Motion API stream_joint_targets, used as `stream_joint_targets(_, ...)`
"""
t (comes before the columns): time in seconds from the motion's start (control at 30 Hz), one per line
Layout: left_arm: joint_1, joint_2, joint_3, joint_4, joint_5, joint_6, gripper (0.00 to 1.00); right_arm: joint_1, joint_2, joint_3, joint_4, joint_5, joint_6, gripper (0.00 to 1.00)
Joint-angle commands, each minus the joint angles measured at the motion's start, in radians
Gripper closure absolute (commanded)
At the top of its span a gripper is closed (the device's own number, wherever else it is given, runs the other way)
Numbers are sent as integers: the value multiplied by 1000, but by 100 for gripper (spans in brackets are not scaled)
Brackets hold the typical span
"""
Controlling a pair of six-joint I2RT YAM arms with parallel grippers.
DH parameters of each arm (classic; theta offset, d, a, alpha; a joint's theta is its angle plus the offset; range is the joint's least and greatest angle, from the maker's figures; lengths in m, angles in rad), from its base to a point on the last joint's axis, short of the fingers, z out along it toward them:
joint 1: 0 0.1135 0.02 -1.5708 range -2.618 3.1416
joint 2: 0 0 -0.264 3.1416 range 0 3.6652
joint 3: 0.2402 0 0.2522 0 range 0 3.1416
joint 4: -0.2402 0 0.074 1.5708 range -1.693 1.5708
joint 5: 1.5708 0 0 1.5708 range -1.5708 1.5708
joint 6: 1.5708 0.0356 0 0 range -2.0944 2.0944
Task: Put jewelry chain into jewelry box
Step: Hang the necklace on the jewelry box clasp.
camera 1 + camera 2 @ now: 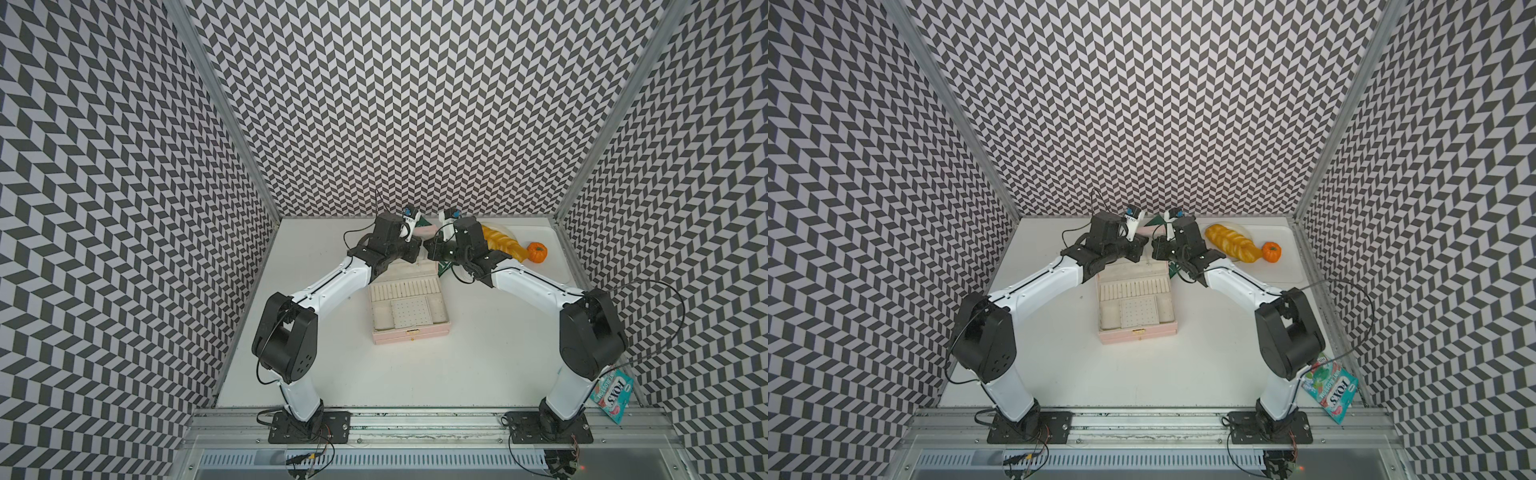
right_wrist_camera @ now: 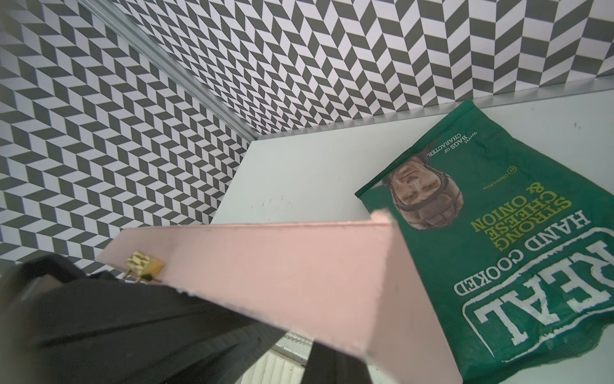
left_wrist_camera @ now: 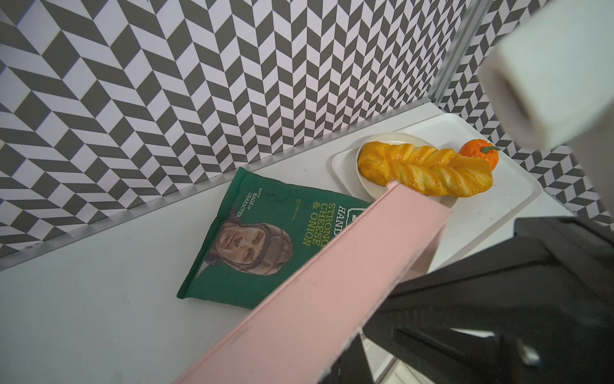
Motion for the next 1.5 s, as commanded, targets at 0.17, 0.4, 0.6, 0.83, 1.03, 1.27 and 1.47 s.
stream_joint_targets(0.17, 11, 3, -18, 12, 2, -6, 95, -6, -1, -15, 25, -24, -1, 98)
stream_joint_targets(0.4, 11, 2, -18, 12, 3, -7, 95, -11, -20, 0, 17, -74, 15, 98)
stream_joint_targets(0.6, 11, 3, -18, 13, 1, -7, 95, -23, -26, 14, 12, -124, 42, 98)
stream_joint_targets(0.83, 10, 8, -16, 13, 2, -8, 95, -36, -48, 24, 21, -164, 55, 97)
stream_joint_targets(1.03, 10, 9, -21, 16, 7, -12, 95, -36, -34, 11, 11, -127, 34, 97)
stream_joint_targets(1.27, 11, 10, -29, 18, 19, -15, 90, -35, -18, -7, 26, -100, 24, 97)
stream_joint_targets(1.47, 11, -4, -31, 18, 22, -18, 79, -35, -11, -22, 33, -86, 18, 97)
